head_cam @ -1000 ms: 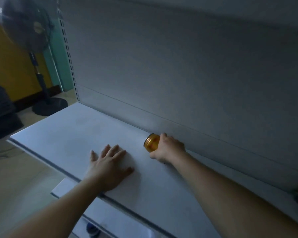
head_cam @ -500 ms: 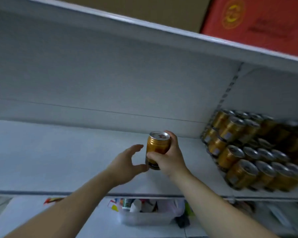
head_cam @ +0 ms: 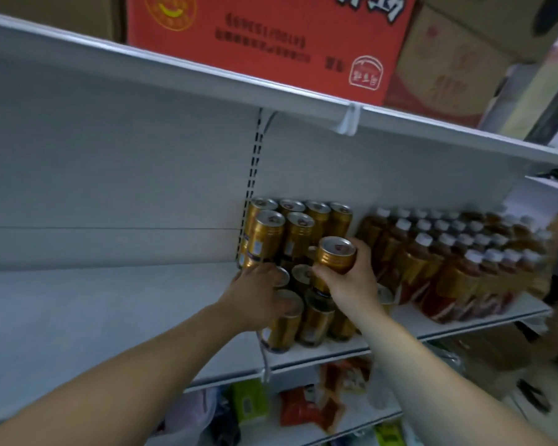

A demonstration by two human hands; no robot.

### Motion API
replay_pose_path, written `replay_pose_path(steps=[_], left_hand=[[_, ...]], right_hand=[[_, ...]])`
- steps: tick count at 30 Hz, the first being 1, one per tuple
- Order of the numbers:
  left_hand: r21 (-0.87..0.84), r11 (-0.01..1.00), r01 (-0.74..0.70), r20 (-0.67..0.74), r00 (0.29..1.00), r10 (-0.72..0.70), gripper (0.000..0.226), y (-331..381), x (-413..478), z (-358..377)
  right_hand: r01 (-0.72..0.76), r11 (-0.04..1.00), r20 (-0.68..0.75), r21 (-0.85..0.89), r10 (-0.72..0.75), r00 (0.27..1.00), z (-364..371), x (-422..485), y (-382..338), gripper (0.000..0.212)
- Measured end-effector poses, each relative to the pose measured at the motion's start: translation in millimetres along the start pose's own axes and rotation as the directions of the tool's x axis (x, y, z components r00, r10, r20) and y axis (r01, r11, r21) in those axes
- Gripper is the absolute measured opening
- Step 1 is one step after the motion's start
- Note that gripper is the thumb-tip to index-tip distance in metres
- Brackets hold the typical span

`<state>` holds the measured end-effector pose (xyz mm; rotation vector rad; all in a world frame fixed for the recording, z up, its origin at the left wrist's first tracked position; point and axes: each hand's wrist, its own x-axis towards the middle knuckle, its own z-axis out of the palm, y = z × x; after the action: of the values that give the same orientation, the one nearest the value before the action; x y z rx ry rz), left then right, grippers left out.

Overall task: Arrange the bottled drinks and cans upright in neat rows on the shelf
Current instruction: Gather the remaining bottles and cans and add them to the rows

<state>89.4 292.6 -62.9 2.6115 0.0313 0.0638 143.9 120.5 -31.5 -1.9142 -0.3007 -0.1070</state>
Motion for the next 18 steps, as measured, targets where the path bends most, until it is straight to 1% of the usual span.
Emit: replay_pose_path(steps=[1,4,7,9,12,15,18], left_hand=[[0.022,0.999,0.036,-0.023,0.999,-0.035,0.064,11,13,7],[0.063,0.985,0.163,-0.074,0.985,-0.158,0.078,32,37,30],[0.13,0.961,0.242,-0.089,0.969,-0.232,0.08,35,47,47],[0.166,0.953,0.253,-0.083,0.967,-0.242,0.08,35,48,48],[0.196,0.946,0.257,-0.081,0.966,-0.245,0.081,34,50,48],[0.2,0.943,0.268,-0.077,0.963,-0.257,0.091,34,51,49],[0.199,0.94,0.278,-0.093,0.96,-0.265,0.096,33,51,51]], right_hand=[[0.014,1.0,0.025,-0.014,-0.014,1.0,-10,13,11,0.066],[0.057,0.998,0.098,-0.035,-0.053,0.994,-28,48,37,0.063],[0.07,0.996,0.171,-0.047,-0.061,0.983,-32,83,55,0.075],[0.092,0.995,0.206,-0.047,-0.08,0.975,-29,104,62,0.081],[0.148,0.988,0.235,-0.051,-0.132,0.963,-20,129,68,0.084],[0.176,0.984,0.275,-0.035,-0.16,0.948,-13,141,72,0.085],[0.231,0.97,0.289,-0.08,-0.2,0.936,-8,144,76,0.083]])
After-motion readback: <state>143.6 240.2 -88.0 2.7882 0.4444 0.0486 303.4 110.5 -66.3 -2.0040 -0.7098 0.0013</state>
